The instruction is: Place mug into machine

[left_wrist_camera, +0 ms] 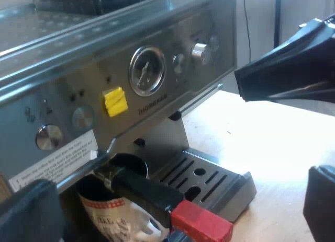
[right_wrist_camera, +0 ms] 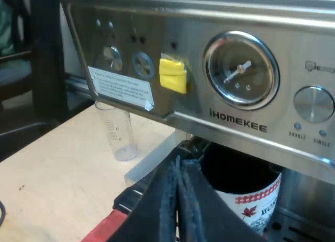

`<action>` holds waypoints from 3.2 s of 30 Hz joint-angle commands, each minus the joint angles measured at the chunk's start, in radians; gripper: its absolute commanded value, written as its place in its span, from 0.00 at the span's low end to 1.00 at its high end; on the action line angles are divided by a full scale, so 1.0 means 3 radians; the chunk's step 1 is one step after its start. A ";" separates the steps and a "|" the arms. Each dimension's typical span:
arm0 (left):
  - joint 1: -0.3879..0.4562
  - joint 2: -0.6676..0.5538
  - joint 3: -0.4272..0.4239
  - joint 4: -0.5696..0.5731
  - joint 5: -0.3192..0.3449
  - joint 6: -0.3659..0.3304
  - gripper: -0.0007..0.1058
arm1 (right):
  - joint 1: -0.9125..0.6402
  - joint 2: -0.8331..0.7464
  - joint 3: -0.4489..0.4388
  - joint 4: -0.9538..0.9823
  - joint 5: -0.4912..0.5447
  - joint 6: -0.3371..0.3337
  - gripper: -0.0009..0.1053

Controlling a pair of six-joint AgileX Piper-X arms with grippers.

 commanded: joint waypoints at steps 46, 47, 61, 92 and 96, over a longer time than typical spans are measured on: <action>0.0003 -0.0018 -0.0327 0.0337 0.0038 -0.0271 0.90 | -0.0223 0.1636 -0.1115 -0.0555 0.0713 0.0037 0.01; 0.0003 -0.0018 -0.0327 0.0337 0.0038 -0.0271 0.90 | -0.0223 0.1661 -0.1133 -0.0555 0.0792 0.0038 0.01; 0.0003 -0.0018 -0.0327 0.0340 0.0054 -0.0271 0.90 | -0.0357 0.1691 -0.1152 -0.0540 0.1069 0.0044 0.01; 0.0003 0.0717 -0.0703 -0.0345 -0.0241 -0.0858 0.90 | 0.0086 0.0279 -0.1700 0.1632 0.0678 -0.0331 0.54; 0.0003 0.1153 -0.0955 -0.0452 -0.0325 -0.0768 0.90 | -0.0164 0.0124 -0.2038 0.2136 0.0626 -0.0331 0.54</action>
